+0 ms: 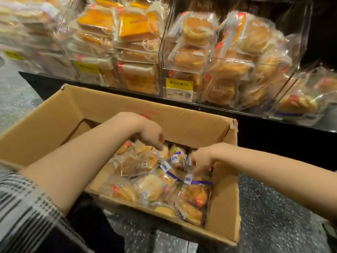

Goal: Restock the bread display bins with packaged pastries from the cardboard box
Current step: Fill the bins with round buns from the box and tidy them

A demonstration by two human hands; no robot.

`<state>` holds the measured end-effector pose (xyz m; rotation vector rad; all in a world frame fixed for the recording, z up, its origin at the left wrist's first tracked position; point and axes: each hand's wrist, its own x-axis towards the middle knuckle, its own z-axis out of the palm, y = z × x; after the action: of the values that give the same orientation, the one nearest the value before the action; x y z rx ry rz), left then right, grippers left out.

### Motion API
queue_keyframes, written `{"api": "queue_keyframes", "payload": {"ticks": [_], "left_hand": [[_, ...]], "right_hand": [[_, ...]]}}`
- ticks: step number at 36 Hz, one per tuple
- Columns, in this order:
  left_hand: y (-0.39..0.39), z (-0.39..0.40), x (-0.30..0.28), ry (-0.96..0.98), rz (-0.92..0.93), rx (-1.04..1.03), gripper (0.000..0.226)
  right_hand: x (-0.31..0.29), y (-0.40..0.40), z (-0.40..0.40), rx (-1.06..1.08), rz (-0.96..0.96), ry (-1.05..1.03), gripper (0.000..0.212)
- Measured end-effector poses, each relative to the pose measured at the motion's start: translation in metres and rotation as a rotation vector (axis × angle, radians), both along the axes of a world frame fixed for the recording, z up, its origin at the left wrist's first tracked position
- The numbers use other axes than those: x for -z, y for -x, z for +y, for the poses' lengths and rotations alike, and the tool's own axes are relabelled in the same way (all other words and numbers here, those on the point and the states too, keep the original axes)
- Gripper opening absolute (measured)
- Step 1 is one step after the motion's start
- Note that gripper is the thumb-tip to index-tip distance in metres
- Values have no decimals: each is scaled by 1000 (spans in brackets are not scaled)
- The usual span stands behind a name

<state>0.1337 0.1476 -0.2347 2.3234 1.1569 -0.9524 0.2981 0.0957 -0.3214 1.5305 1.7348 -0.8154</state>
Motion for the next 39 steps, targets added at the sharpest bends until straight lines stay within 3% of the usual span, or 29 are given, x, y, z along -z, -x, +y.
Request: {"api": "queue_keyframes", "payload": {"ticks": [5,11,14,19,23,26,28,31,34,39], "left_hand": [[2,2,1,58,-29,-29,50],[15,7,11,114,-15,-93,49],[22,9,19,136,13,-124,50],[32,13,24,208,33,-170,67],[32,15,24,269,-146,-259,88],[29,14,25,318,-325,-346,103],[26,15,26,373,-436,-418,90],[21,15,23,383,-572,-507,49],[19,18,21,320,-585,-536,45],[26,23,26,181,-414,-534,64]], "right_hand": [[39,9,1,53,-76,173,59],[51,6,14,185,10,254,71],[44,2,22,245,144,243,69],[17,-8,33,297,452,96,37],[-2,-13,38,440,819,138,42],[-9,-11,42,455,947,130,45],[-13,-10,43,487,1048,152,37],[-17,-7,41,569,1159,166,39],[-14,-1,39,649,1091,28,37],[-8,3,30,411,537,-148,56]]}}
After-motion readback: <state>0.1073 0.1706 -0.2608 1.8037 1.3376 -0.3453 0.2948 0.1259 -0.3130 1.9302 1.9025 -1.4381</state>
